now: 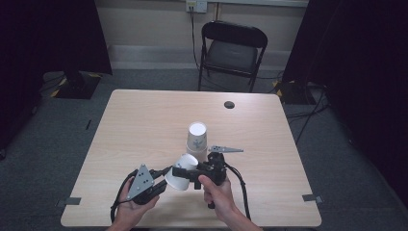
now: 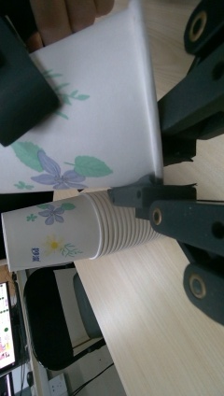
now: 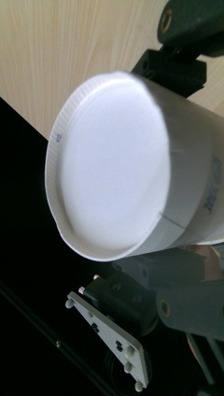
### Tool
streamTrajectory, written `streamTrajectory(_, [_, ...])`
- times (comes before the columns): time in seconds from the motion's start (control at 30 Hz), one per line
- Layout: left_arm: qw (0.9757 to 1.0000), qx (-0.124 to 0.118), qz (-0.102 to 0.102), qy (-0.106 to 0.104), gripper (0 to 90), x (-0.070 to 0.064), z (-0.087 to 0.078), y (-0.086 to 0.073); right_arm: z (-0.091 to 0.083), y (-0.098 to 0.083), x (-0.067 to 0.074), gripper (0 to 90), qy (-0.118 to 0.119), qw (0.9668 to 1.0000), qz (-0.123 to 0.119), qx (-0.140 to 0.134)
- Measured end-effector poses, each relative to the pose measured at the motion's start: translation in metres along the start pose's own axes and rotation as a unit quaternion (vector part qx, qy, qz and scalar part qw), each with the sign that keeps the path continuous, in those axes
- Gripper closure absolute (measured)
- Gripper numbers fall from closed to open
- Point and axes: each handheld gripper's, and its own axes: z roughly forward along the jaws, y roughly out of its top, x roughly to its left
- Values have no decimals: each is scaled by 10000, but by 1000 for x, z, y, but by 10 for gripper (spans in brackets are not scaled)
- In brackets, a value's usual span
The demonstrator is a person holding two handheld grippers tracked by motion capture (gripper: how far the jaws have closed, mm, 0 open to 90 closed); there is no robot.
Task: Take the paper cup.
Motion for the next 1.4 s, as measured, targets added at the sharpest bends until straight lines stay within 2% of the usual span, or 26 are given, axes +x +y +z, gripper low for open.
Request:
streamTrajectory(0.1, [10000,70,4,-17,828,1,0,0,0,0,0,273,-37,10000,-69,-16])
streamTrajectory(0.2, [9999,110,-84,-33,832,2,1,-1,-1,0,-1,203,-86,9998,-162,-107])
streamTrajectory(0.3, [9998,128,-168,-43,835,3,1,-2,-3,1,-1,181,-17,9998,-185,-115])
streamTrajectory(0.5, [9991,204,-373,-90,836,9,1,-4,-3,1,1,153,-169,9984,-532,-3])
streamTrajectory(0.7, [9978,235,-607,-104,837,16,-2,-7,-7,2,4,141,-395,9951,-903,30])
streamTrajectory(0.8, [9962,288,-815,-142,837,21,-3,-9,-9,3,6,139,-488,9936,-1023,30])
streamTrajectory(1.03, [9923,508,-1120,-147,834,30,-7,-9,-14,3,7,147,-688,9884,-1350,84])
streamTrajectory(1.17, [9903,709,-1183,-182,825,32,-7,-8,-22,5,8,158,-730,9864,-1472,70])
streamTrajectory(1.27, [9882,871,-1231,-274,825,32,-7,-8,-27,6,10,184,-829,9827,-1653,65])
streamTrajectory(1.4, [9859,1046,-1266,-336,825,32,-6,-7,-28,5,11,225,-834,9790,-1854,177])
